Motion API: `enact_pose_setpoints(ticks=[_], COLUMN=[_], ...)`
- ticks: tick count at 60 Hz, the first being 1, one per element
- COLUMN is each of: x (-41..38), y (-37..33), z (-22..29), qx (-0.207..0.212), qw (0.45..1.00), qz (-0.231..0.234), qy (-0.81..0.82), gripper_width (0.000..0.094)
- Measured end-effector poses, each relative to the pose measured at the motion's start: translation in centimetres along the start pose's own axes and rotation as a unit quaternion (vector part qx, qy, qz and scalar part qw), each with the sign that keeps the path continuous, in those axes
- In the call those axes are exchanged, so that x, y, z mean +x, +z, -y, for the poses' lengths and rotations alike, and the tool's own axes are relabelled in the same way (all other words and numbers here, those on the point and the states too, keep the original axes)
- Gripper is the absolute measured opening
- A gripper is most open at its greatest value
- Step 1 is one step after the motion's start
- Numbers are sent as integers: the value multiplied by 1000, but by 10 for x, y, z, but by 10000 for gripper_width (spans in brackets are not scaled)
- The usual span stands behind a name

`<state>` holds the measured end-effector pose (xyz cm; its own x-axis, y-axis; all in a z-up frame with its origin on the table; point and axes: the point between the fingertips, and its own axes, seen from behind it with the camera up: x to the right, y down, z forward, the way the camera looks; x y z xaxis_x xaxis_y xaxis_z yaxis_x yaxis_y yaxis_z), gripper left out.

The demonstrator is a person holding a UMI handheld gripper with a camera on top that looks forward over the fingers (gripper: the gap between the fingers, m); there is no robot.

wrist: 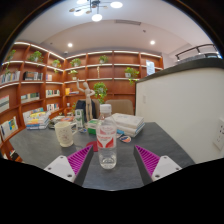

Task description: Pour water

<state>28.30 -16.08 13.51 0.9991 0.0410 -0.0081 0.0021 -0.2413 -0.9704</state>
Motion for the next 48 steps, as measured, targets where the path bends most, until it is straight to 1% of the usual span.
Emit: enact_pose_setpoints(ticks=[5,10,21,27,33,37,40,41,43,44,48], x=[9,3,-1,0,4,4,5,5,4,4,2], y=[51,81,115,125,131,134,137,137,138,139,141], z=[-12,-18,-10,0,8,12,10,12,12,12,12], qx=[-2,2,23,40,57,64,61,62,63,63,62], qw=[1000,1000,999,998,997,997,997,997,997,998,998], qz=[22,24,-3,-11,-19,-21,-21,-21,-18,-17,-9], qy=[10,11,-24,-38,-39,-40,-42,-40,-28,-26,-24], gripper_width=[860,867,868,839,760,675,584,521,511,481,442])
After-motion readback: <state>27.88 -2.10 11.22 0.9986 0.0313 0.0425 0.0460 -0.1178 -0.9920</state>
